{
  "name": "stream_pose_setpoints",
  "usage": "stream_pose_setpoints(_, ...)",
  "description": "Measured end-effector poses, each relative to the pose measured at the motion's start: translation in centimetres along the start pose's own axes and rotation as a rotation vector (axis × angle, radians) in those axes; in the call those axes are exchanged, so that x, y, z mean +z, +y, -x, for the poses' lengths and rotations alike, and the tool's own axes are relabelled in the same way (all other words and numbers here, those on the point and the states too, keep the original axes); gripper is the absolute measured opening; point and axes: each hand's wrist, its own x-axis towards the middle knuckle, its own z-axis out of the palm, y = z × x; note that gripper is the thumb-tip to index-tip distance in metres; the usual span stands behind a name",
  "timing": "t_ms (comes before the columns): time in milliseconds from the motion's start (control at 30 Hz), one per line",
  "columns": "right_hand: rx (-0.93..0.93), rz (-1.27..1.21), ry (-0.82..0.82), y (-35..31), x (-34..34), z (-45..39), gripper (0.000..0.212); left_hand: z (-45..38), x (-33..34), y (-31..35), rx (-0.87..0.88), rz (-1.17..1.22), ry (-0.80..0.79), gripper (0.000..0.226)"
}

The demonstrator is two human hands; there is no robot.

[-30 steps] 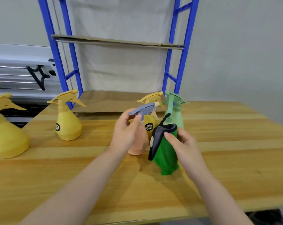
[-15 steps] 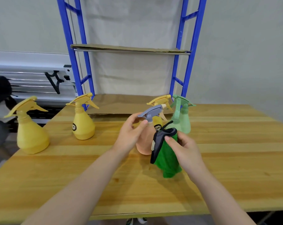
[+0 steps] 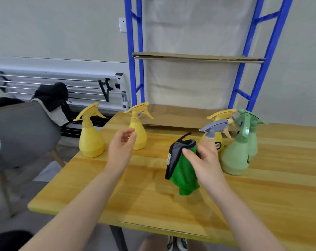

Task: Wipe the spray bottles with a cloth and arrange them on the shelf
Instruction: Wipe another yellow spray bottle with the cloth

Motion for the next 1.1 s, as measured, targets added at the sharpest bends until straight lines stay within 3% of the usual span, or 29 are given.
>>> stream_pose_setpoints(200,0.036,-0.024,-0.071,-0.3,5.0,-1.1,0.012,-1.4,-7.7,-2.2,-0.058,-0.090,0.375,0.009)
stream_pose_setpoints(300,0.051,-0.047,-0.112,-0.8,6.8,-1.3,0.012,-2.6,-10.0,-3.0,-0.083,-0.128,0.454,0.019)
stream_pose_setpoints(433,0.060,-0.051,-0.141,-1.0,8.4,-1.6,0.013,-5.1,-11.1,-3.7,-0.139,-0.199,0.346,0.051)
stream_pose_setpoints(500,0.054,-0.041,-0.143,-1.0,8.7,-1.7,0.014,-6.0,-10.9,-3.8,-0.130,-0.208,0.296,0.055)
stream_pose_setpoints(700,0.064,-0.017,-0.140,-0.4,8.3,-1.9,0.015,-6.9,-9.8,-4.5,-0.134,-0.159,0.308,0.043)
stream_pose_setpoints(867,0.092,-0.014,-0.141,0.2,7.8,-1.8,0.014,-7.7,-9.5,-4.5,-0.140,-0.185,0.320,0.020)
stream_pose_setpoints(1100,0.087,-0.031,-0.098,0.6,6.2,-2.0,0.015,-5.5,-8.1,-2.8,-0.068,-0.156,0.267,0.020)
